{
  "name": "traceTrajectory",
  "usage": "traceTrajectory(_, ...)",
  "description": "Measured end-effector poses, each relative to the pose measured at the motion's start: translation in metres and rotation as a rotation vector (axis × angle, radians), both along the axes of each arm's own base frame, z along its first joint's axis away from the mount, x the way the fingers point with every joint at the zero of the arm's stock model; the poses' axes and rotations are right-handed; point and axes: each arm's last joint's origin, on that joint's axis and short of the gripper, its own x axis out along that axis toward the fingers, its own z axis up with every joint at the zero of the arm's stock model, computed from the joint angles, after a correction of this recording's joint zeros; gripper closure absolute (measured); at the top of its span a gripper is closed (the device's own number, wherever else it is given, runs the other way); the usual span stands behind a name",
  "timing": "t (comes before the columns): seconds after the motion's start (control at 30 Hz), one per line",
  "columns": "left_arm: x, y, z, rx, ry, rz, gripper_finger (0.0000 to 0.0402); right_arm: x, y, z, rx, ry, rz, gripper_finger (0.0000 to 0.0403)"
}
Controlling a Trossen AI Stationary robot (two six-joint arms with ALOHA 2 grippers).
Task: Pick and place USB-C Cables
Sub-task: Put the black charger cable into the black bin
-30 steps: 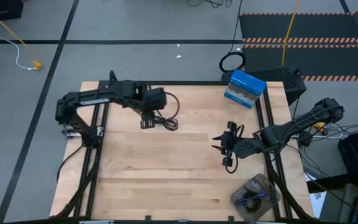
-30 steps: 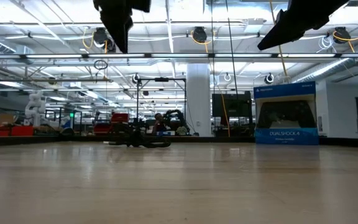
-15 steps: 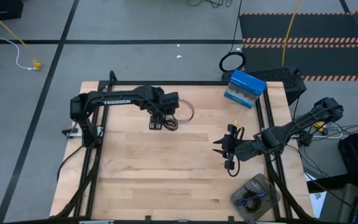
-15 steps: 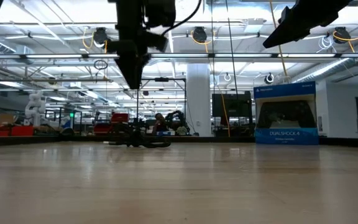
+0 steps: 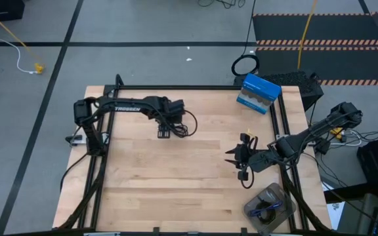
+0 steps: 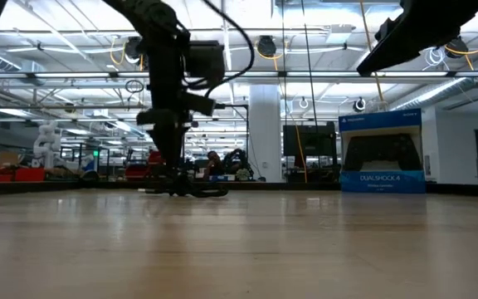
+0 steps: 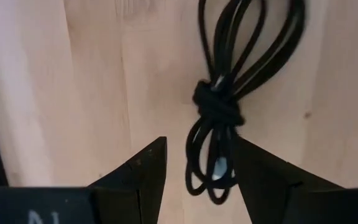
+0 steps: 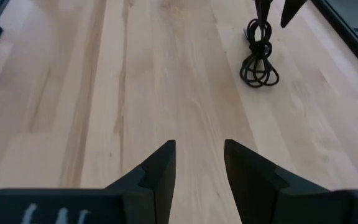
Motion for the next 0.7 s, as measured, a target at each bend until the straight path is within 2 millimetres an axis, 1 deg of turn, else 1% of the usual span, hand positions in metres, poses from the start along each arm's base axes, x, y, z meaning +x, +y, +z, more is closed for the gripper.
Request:
traceTrajectory(0.1,-0.004,0.005,-0.009,-0.015,-0.012,0.0,0.022,0.002,0.001,0.002,0.01,-0.025,0.002,0.0276)
traceTrajectory(0.3,-0.012,0.018,-0.019,-0.048,-0.022,0.033,0.022,0.002,0.001,0.002,0.009,-0.03,0.004,0.0276)
traceTrajectory(0.43,-0.018,0.025,-0.025,-0.139,-0.055,0.047,0.022,0.002,0.001,0.002,0.006,-0.03,0.006,0.0276)
traceTrajectory(0.57,-0.023,0.028,-0.034,-0.175,-0.073,0.036,0.022,0.002,0.001,0.002,0.006,-0.03,0.006,0.0276)
traceTrajectory(0.7,-0.024,0.029,-0.036,-0.176,-0.077,0.036,0.022,0.002,0.001,0.002,0.006,-0.03,0.006,0.0276)
